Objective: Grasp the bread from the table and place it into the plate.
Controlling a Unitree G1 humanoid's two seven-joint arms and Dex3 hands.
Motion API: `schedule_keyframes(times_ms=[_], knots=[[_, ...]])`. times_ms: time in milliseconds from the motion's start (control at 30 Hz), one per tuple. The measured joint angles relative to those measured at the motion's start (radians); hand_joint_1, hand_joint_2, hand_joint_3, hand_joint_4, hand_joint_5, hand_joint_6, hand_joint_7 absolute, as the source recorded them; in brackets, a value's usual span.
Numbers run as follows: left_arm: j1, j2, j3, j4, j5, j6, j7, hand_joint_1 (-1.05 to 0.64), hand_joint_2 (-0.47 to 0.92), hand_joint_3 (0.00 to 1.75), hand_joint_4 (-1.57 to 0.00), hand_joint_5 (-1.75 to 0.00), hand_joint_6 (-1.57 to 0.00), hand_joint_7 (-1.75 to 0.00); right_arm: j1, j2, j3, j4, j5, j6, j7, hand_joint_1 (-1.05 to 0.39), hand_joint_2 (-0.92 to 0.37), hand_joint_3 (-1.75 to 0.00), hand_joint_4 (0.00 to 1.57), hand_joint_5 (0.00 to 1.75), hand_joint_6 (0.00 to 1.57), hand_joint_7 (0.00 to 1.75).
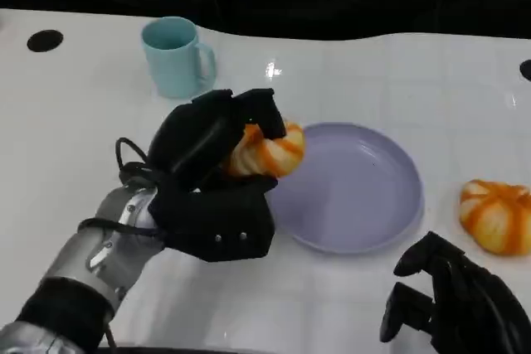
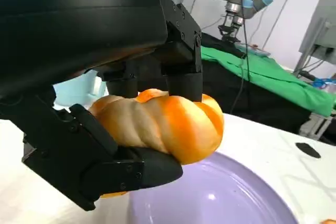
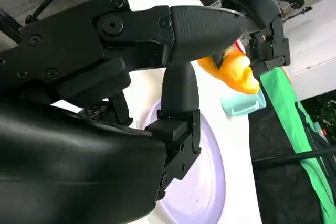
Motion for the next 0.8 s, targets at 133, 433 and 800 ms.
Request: schedule_keyframes(times_ms=[133, 433, 800], knots=[[-0.027, -0.025, -0.026, 0.029, 0.027, -0.002, 0.002, -0.22, 0.56, 1.14, -0.93, -1.75, -0.71, -1.75, 0.002, 0.001, 0.007, 0.0, 0.0, -0.012, 0.004, -0.54, -0.92, -0.46, 0.69, 1.75, 0.42, 1.72], [-0.084, -0.076, -0.068, 0.098, 0.065, -0.01, 0.019, -0.23, 0.54, 1.15, -0.94, -1.75, -0.72, -1.75, 0.005, 0.002, 0.025, 0.0, -0.001, -0.016, 0.003, -0.53, -0.92, -0.45, 0.69, 1.75, 0.43, 1.72], [-0.134, -0.134, -0.1, 0.204, 0.074, -0.028, 0.042, -0.23, 0.5, 1.13, -0.94, -1.75, -0.71, -1.75, 0.009, -0.001, 0.026, -0.017, 0.008, -0.01, 0.016, -0.53, -0.91, -0.55, 0.72, 1.75, 0.43, 1.75]])
